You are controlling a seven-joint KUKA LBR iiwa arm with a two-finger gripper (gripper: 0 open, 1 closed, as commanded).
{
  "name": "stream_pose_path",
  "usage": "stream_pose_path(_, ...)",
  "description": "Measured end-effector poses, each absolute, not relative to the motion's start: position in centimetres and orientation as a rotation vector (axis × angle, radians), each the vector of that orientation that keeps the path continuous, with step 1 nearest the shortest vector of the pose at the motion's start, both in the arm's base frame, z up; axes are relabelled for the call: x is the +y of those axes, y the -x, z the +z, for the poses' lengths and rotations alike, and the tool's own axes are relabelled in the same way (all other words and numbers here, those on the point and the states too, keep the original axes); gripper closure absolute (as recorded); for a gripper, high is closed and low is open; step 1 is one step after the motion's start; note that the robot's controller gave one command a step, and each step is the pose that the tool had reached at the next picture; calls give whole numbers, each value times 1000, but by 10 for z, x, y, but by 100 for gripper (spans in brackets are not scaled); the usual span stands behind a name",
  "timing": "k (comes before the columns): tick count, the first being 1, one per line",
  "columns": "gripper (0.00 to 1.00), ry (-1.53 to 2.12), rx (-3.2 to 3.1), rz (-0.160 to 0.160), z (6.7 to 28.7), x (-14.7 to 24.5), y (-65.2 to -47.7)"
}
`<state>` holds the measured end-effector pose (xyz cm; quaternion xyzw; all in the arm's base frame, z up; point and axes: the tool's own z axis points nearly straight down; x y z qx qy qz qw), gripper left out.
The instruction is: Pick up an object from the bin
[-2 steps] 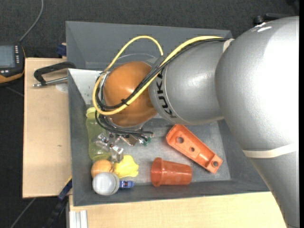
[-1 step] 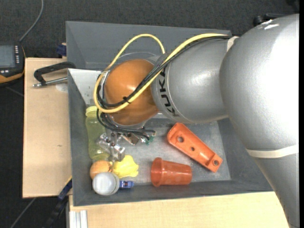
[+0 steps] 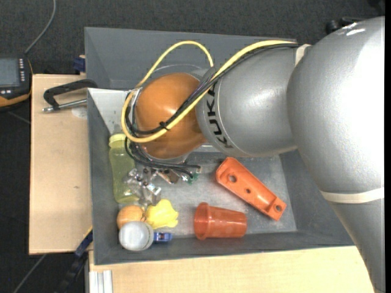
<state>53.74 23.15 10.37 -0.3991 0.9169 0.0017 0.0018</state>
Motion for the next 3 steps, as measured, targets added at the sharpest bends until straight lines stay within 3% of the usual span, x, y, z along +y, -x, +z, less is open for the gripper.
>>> stream_pose_path(2,100,1252,2877,9,120,233,-537)
stream_pose_path(3,100,1251,2875,11,141,233,-537)
